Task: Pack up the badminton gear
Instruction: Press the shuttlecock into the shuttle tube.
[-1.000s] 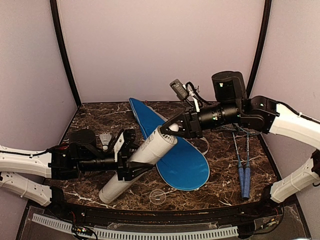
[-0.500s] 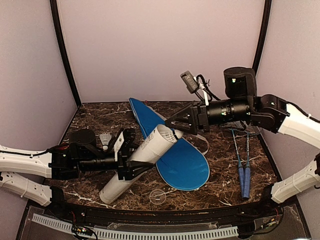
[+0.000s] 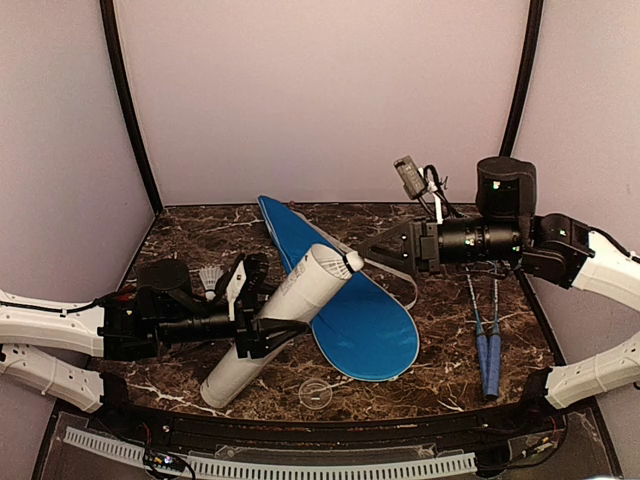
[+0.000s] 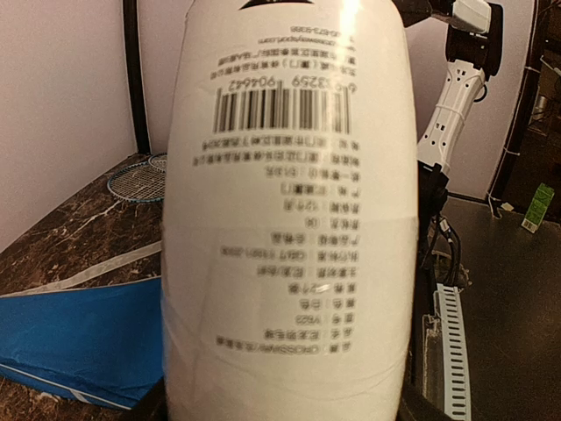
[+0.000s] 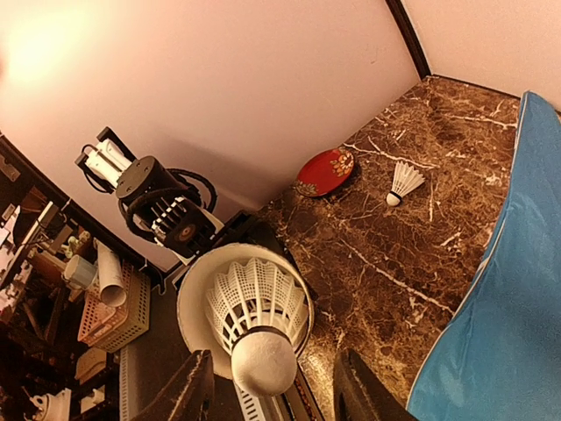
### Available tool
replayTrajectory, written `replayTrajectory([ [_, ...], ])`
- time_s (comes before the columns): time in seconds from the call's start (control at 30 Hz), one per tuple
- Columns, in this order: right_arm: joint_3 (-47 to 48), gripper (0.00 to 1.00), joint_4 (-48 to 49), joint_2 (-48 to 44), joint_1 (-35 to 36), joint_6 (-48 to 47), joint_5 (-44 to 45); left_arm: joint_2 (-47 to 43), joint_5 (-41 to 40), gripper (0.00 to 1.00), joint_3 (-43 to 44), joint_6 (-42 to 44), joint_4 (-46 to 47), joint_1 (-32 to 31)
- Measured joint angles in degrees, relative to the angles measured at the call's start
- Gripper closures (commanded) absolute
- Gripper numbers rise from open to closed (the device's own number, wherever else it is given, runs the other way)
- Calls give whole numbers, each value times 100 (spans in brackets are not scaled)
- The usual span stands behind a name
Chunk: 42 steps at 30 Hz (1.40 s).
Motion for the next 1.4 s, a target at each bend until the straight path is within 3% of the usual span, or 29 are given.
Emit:
replayTrajectory([
  [0.07, -131, 64, 74, 9, 0, 85, -35, 0, -20, 37, 0, -9, 13, 0],
  [0.3, -249, 75, 339, 48, 0, 310, -243, 2, -55, 37, -11, -28, 57, 0],
  [0.57, -251, 82, 651, 186, 2, 369, -540, 28, -52, 37, -11, -35, 74, 0],
  [0.8, -57, 84, 603, 514, 9, 295, -651, 87, -13, 37, -9, -22, 125, 0],
  [1.3, 1198, 85, -844, 1255, 13, -420, -977, 118, 111, 37, 20, 68, 111, 0],
  [1.37, 1338, 78, -1043, 1327, 13, -520, -981, 142, 105, 37, 48, 68, 79, 0],
  [1.4, 1397, 68, -1123, 1335, 13, -568, -955, 155, 98, 37, 66, 66, 68, 0],
])
